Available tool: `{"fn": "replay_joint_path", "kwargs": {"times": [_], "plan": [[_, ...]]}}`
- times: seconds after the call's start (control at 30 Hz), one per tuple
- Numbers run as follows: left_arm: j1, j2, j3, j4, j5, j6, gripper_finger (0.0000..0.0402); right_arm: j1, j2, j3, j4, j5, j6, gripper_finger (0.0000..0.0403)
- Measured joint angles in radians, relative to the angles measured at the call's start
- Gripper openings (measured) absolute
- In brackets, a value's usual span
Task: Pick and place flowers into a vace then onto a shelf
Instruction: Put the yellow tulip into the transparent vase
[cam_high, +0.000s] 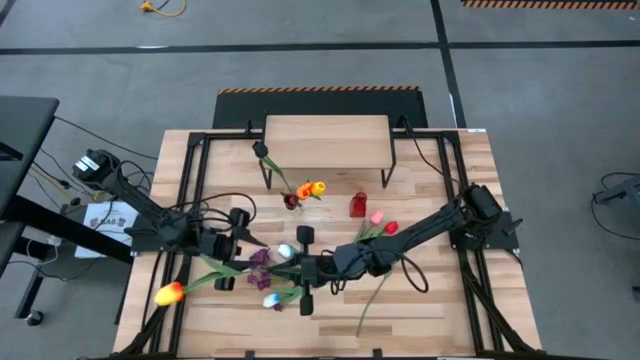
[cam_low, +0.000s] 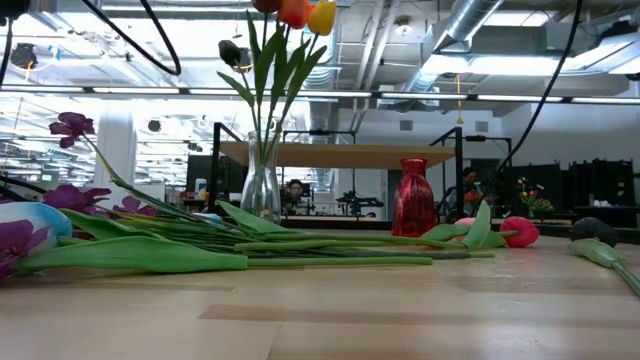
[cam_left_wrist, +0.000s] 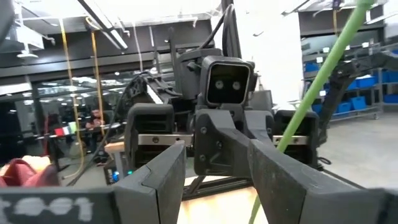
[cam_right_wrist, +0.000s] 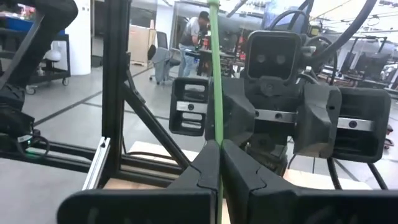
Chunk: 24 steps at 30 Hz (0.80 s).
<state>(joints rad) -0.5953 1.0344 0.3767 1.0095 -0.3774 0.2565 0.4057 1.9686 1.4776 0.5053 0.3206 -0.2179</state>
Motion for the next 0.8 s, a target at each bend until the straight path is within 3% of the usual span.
{"fn": "replay_joint_path", "kwargs": {"times": [0.37,0.8], "plan": [[0.0,0.0,0.0,-0.118,0.006,-0.034,0.0164,0.005,0.0,0.0,0.004,0.023,-0.027,0.0],[-0.001,0.0,0.0,-0.002,0.056,-0.021,0.0164,0.006,-0.001,0.0,-0.044,0.066,-0.018,0.0]]}}
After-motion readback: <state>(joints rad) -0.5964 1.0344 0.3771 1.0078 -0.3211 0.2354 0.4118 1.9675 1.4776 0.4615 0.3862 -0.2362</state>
